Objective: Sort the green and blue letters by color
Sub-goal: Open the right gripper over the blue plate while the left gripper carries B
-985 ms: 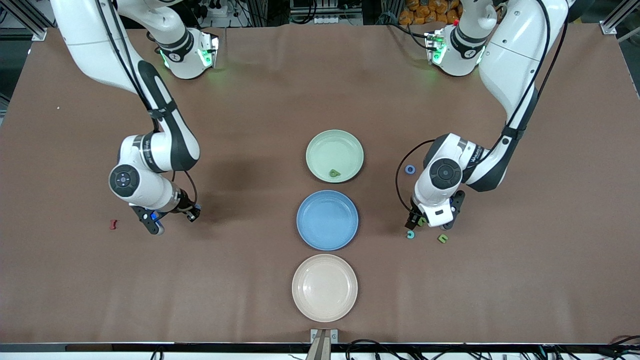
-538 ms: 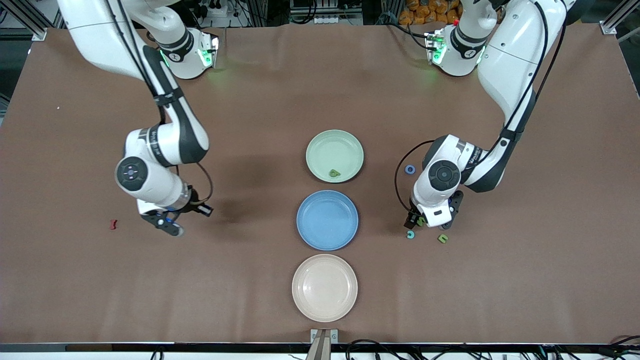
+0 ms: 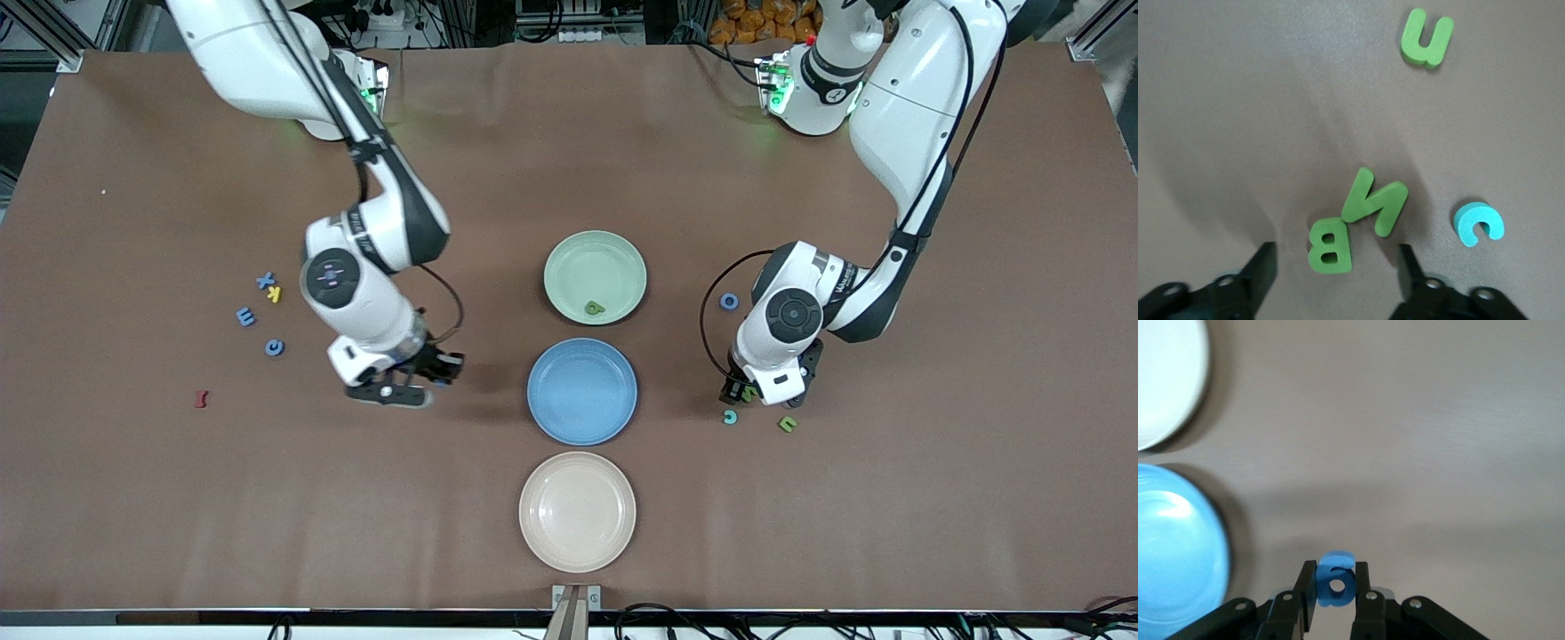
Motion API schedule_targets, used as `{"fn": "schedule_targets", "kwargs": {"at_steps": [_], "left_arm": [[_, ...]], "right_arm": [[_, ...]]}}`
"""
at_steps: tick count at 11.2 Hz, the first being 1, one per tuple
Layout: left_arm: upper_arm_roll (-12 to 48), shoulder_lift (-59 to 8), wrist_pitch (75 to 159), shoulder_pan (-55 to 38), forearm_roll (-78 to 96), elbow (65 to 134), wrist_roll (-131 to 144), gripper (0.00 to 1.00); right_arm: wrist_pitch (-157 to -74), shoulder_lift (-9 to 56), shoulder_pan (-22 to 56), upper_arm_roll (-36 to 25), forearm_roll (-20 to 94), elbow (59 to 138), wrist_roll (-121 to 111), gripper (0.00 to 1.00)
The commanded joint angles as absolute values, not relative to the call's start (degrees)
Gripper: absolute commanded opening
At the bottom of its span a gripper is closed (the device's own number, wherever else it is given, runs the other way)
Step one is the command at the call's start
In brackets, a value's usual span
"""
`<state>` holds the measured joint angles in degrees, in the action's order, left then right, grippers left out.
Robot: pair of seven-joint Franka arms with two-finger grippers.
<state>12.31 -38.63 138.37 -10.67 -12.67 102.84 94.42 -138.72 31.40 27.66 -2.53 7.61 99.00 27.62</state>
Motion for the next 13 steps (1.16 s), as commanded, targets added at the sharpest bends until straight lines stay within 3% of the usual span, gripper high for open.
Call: {"fn": "schedule_targets", "kwargs": {"at_steps": [1, 4, 8, 9, 10, 11, 13], "left_arm": [[12.5, -39.3, 138.8, -10.5, -9.5, 101.8, 94.8, 0.00], [12.5, -39.2, 138.8, -10.3, -9.5, 101.8, 94.8, 0.00], [12.5, -38.0, 138.8, -10.3, -9.6, 101.2, 95.1, 0.00], [12.6, -37.4, 138.7, -11.1, -9.6, 101.0, 95.2, 0.00], [12.8, -36.3, 138.5, -11.4, -9.6, 101.0, 95.2, 0.00], [13.0, -35.4, 138.2, -12.2, -9.7, 101.0, 95.5, 0.00], [13.1, -33.8, 136.3, -14.8, -9.7, 101.0, 96.3, 0.00]], "right_arm": [[-145.4, 39.6, 33.3, -2.7, 7.8, 90.3, 26.5, 0.00], [-147.8, 42.5, 36.9, -2.0, 7.7, 85.4, 26.3, 0.00], [-154.3, 44.8, 38.6, 1.1, 7.5, 84.6, 26.1, 0.01], [-156.8, 45.1, 39.0, 1.3, 7.6, 84.6, 26.2, 0.14], [-157.2, 45.3, 39.5, 1.3, 7.6, 84.6, 26.5, 0.69], [-157.2, 45.3, 39.5, 1.3, 7.6, 84.6, 26.5, 1.00], [-156.7, 45.0, 39.0, 1.3, 7.4, 84.9, 25.9, 1.00]]}}
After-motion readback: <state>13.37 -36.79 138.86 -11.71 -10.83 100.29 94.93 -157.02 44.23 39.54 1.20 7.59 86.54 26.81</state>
